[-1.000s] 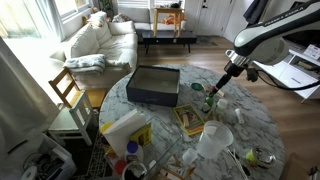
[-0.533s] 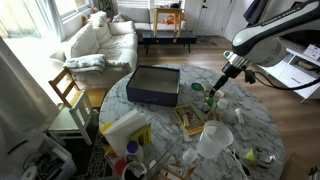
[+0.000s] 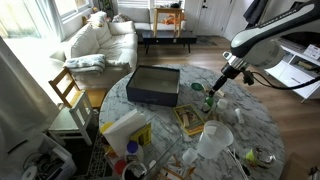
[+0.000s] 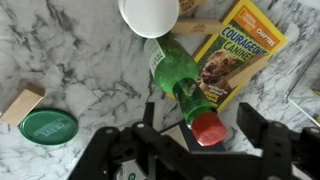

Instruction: Pick up the clear cup and pour the white shades onto the table, put the clear cup onto the table, pick up the tabasco and put it in the clear cup, pick up the clear cup with the tabasco and put it into the clear storage container

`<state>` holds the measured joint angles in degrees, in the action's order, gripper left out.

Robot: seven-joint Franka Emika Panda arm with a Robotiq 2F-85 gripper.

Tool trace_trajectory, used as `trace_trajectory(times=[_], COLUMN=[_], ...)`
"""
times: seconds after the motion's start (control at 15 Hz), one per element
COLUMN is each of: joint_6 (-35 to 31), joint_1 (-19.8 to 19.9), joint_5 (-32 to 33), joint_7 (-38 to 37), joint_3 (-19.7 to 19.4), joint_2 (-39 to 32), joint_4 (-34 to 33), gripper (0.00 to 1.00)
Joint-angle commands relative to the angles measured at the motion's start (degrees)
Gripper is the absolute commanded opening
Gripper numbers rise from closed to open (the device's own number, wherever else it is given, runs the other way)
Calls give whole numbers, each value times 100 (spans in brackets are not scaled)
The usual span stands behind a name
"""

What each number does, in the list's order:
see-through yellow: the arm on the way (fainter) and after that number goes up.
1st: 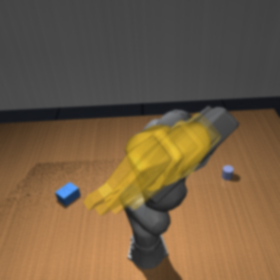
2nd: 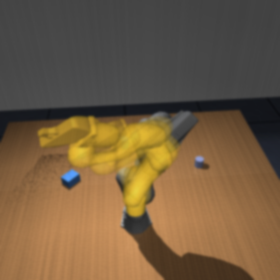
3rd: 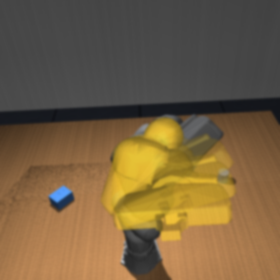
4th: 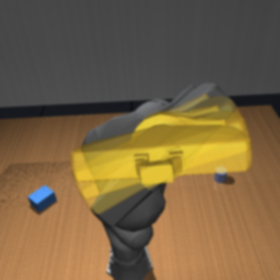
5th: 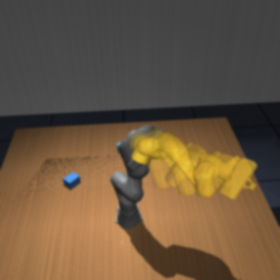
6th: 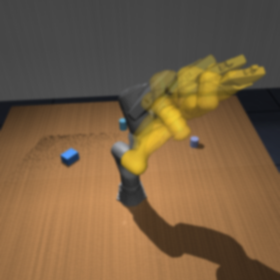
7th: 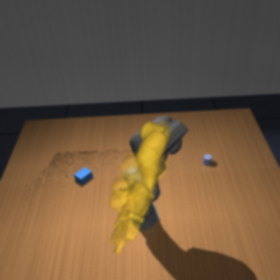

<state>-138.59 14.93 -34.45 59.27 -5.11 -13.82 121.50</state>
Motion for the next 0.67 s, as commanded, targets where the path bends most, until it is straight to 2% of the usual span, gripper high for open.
trace_trajectory(times=[0.0,0.4,0.47,0.6], joint_6=[-201,-291,-312,-286], joint_1=[78,75,42,-24], joint_5=[-190,-153,-81,47], joint_7=[280,251,220,105], joint_3=[86,107,107,118], joint_2=[-69,-84,-53,16], joint_4=[61,67,84,89], gripper=[58,10,6,8])
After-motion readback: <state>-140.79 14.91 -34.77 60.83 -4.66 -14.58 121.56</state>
